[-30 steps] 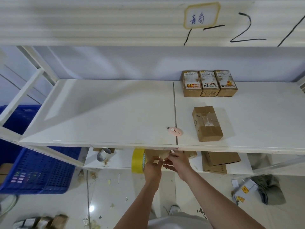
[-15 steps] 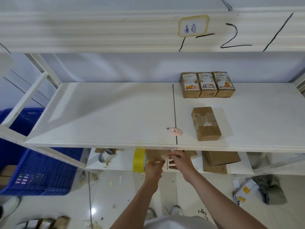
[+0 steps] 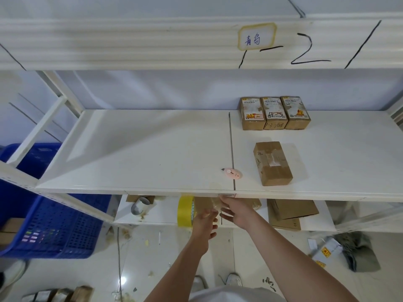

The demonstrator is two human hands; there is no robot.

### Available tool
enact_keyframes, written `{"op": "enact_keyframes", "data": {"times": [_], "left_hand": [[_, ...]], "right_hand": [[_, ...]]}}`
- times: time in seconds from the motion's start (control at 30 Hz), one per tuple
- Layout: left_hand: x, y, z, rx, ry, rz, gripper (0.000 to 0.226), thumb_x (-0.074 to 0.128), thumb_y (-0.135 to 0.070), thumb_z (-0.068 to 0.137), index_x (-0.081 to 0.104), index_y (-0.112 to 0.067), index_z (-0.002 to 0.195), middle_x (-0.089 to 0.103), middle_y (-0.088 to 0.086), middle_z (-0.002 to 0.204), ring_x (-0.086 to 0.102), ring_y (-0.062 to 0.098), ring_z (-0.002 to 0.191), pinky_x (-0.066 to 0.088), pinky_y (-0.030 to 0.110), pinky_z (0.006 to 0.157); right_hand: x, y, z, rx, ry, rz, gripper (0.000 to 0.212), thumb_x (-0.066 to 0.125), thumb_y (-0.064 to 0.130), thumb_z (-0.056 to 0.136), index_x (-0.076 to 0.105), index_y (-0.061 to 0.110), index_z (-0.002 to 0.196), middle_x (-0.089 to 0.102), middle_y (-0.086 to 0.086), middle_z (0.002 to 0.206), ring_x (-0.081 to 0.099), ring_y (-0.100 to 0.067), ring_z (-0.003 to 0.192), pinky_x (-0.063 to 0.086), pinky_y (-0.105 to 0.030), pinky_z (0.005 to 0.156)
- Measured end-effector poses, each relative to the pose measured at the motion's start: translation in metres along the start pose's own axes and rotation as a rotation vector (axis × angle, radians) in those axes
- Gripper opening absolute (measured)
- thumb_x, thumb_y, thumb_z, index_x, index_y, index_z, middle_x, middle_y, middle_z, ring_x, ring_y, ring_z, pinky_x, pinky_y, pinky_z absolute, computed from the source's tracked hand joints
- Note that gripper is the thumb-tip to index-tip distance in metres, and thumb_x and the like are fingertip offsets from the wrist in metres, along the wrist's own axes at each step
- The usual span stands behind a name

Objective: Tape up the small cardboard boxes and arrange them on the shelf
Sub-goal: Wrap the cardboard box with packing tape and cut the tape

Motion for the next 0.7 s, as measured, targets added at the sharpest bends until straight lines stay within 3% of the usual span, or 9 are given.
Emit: {"op": "enact_keyframes", "data": {"times": [0.07,0.17,0.23,0.43,0.6,0.7], "left_hand": [[-0.002,0.000,-0.002,-0.013,0.011,-0.008,0.018,0.068,-0.037,0.094,0.067,-0.022,0.104,0.066,0.000,0.089,0.063,0.018,0.080,0.048,0.030,0.068],[-0.004,-0.001,-0.005,-0.012,0.019,-0.001,0.021,0.069,-0.039,0.093,0.066,-0.022,0.105,0.067,0.000,0.089,0.064,0.018,0.080,0.048,0.030,0.069],[-0.005,-0.004,-0.005,0.019,0.016,0.039,0.017,0.067,-0.037,0.094,0.065,-0.022,0.101,0.065,0.000,0.085,0.061,0.017,0.075,0.045,0.027,0.064],[-0.009,-0.008,-0.008,0.049,0.008,0.072,0.007,0.064,-0.030,0.095,0.066,-0.023,0.094,0.063,0.000,0.079,0.057,0.017,0.070,0.041,0.025,0.060],[-0.009,-0.011,-0.018,0.021,0.031,-0.011,0.017,0.067,-0.037,0.094,0.068,-0.022,0.103,0.064,-0.001,0.082,0.061,0.018,0.076,0.046,0.029,0.066],[-0.008,-0.014,-0.025,0.002,0.051,-0.055,0.024,0.069,-0.036,0.093,0.067,-0.018,0.109,0.064,0.000,0.084,0.062,0.018,0.077,0.049,0.030,0.069]], "right_hand": [[0.003,0.001,0.000,-0.003,0.036,0.071,0.010,0.073,0.014,0.092,0.069,0.012,0.101,0.066,-0.002,0.084,0.059,-0.016,0.074,0.057,-0.036,0.085],[0.004,-0.003,-0.003,0.009,0.051,0.127,0.013,0.072,0.012,0.093,0.068,0.010,0.105,0.066,-0.004,0.090,0.061,-0.017,0.082,0.053,-0.040,0.099],[0.003,-0.004,-0.005,0.002,0.041,0.121,0.014,0.073,0.013,0.093,0.067,0.009,0.105,0.065,-0.006,0.092,0.062,-0.020,0.087,0.054,-0.039,0.097],[0.007,0.003,-0.007,-0.081,-0.100,0.007,0.017,0.073,0.006,0.091,0.071,-0.003,0.106,0.064,-0.007,0.081,0.057,-0.015,0.068,0.056,-0.037,0.088],[0.008,0.009,-0.011,-0.129,-0.172,-0.059,0.017,0.074,0.006,0.090,0.072,-0.006,0.102,0.065,-0.014,0.092,0.058,-0.022,0.077,0.055,-0.036,0.086],[0.015,0.019,-0.023,-0.185,-0.176,-0.200,0.018,0.077,0.016,0.089,0.074,0.000,0.098,0.070,-0.008,0.088,0.062,-0.022,0.079,0.052,-0.033,0.080]]}}
Point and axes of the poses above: each hand's wrist, its own z-axis towards the middle knuckle, its own x-axis out of the palm, y = z × x, the point moved 5 cm from there along z, towards the middle knuckle
